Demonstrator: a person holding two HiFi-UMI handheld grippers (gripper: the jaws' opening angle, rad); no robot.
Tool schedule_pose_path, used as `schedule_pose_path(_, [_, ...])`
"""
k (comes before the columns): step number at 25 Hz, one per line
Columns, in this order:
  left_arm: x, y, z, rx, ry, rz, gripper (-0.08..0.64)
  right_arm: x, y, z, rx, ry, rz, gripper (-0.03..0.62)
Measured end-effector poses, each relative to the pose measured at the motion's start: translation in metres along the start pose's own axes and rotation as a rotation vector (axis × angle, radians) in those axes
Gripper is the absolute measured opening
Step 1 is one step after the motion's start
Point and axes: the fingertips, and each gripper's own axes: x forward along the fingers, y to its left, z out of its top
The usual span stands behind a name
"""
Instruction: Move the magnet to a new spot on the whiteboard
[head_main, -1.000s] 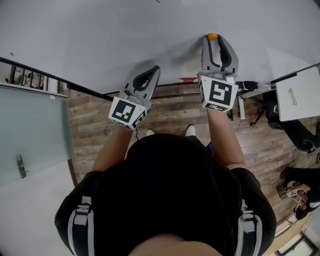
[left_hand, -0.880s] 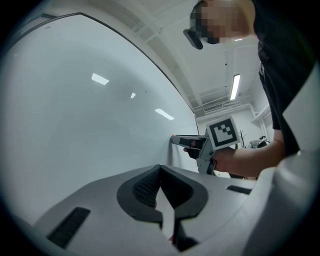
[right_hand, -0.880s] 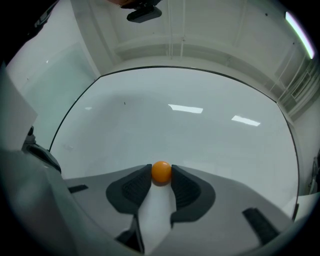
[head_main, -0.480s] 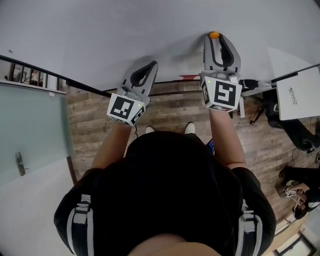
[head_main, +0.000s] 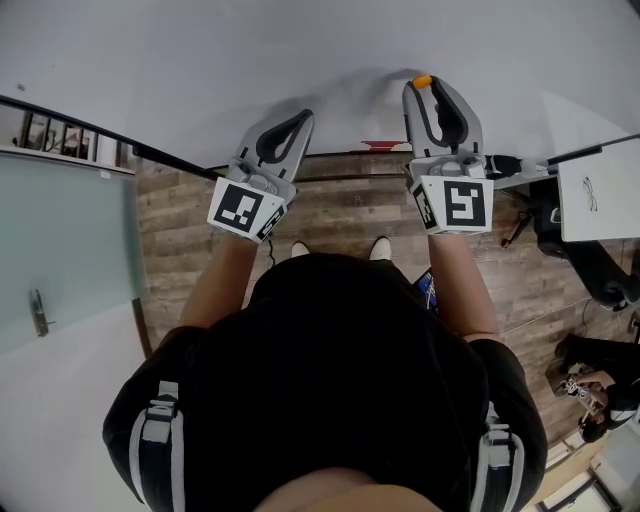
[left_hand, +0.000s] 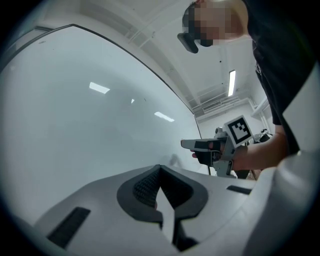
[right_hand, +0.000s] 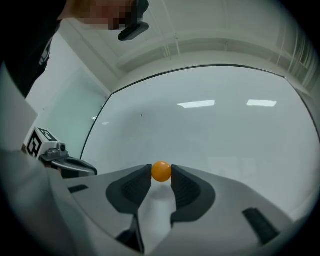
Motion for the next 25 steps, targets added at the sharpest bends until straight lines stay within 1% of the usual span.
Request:
schedule_pose_path(4, [-0.006, 0.000, -0.001, 0.006, 0.003, 0.014, 0.002, -0.010, 0.017, -0.011, 0.048, 0.017, 0.061, 0.120])
schedule_pose_path(11, [-0.013, -0.001, -0.005, -0.002, 0.014, 0.017, 0.002, -0.019, 0.041, -0.029, 0.060, 0.038, 0.128, 0.120])
schedule_pose_path(15, [-0.013, -0.002, -0.011, -0.008, 0.025, 0.016, 0.002, -0.024, 0.048, -0.040, 0.081, 0.045, 0.156, 0.120])
schedule_pose_path(19, [-0.017, -0.005, -0.011, -0.006, 0.025, 0.015, 0.002, -0.030, 0.057, -0.042, 0.136, 0.038, 0.184, 0.120])
schedule_pose_path(25, [-0.017, -0.012, -0.011, -0.009, 0.022, 0.009, 0.002, -0.037, 0.063, -0.050, 0.137, 0.049, 0.208, 0.120])
